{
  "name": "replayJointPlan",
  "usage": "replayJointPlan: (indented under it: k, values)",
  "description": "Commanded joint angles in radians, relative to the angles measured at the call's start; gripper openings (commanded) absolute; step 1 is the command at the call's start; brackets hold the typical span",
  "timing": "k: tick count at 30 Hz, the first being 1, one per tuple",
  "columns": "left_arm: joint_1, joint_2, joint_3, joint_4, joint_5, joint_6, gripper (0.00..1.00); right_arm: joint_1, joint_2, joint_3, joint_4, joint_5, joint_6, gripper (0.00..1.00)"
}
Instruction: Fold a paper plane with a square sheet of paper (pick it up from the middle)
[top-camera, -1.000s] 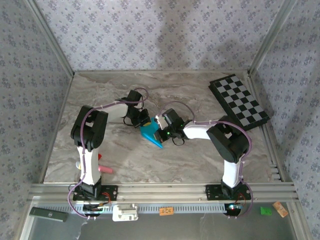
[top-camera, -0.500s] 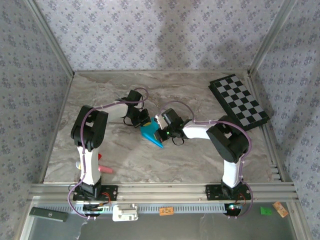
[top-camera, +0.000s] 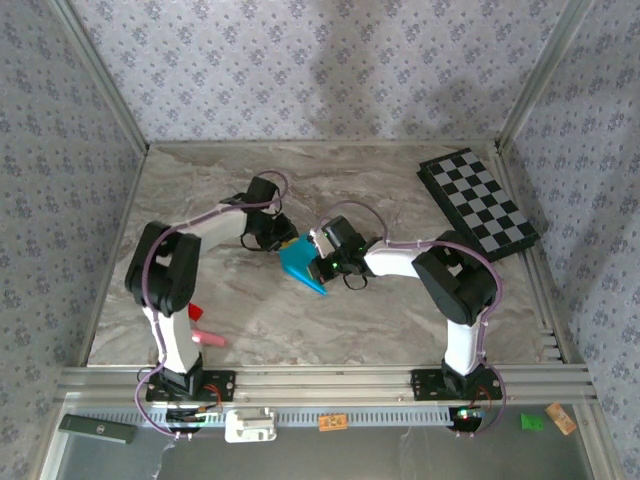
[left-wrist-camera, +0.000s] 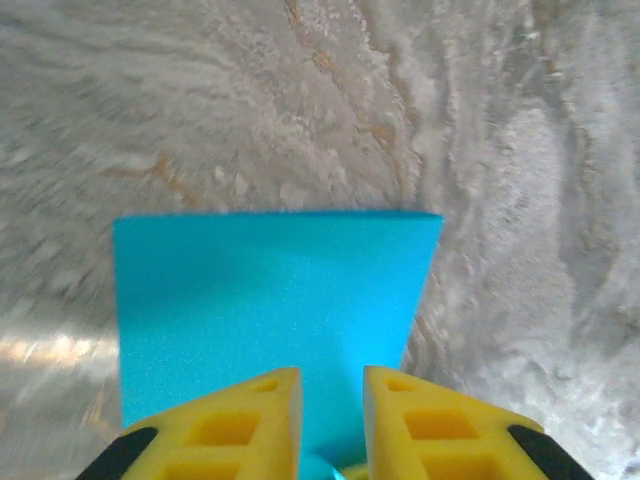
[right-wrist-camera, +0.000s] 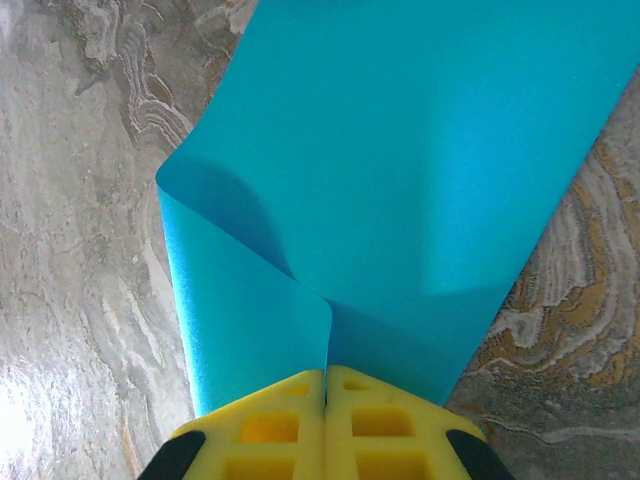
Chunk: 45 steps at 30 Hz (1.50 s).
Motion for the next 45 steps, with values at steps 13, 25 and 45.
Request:
replayJointPlan:
  k: [13,25,45]
  values:
    - [-0.075,-0.228,-0.353,0.338,0.069,-0.309,0.13,0.003,0.054,0.025,-0.078,0.027,0.016,0.0]
    - [-0.107,-0.147,-0.367,0.38,0.093,-0.32,0.1,0.0,0.053,0.022,-0.084,0.033,0.024,0.0]
    - [-0.109,-0.091,-0.397,0.397,0.09,-0.3,0.09,0.001,0.062,0.028,-0.095,0.034,0.027,0.0]
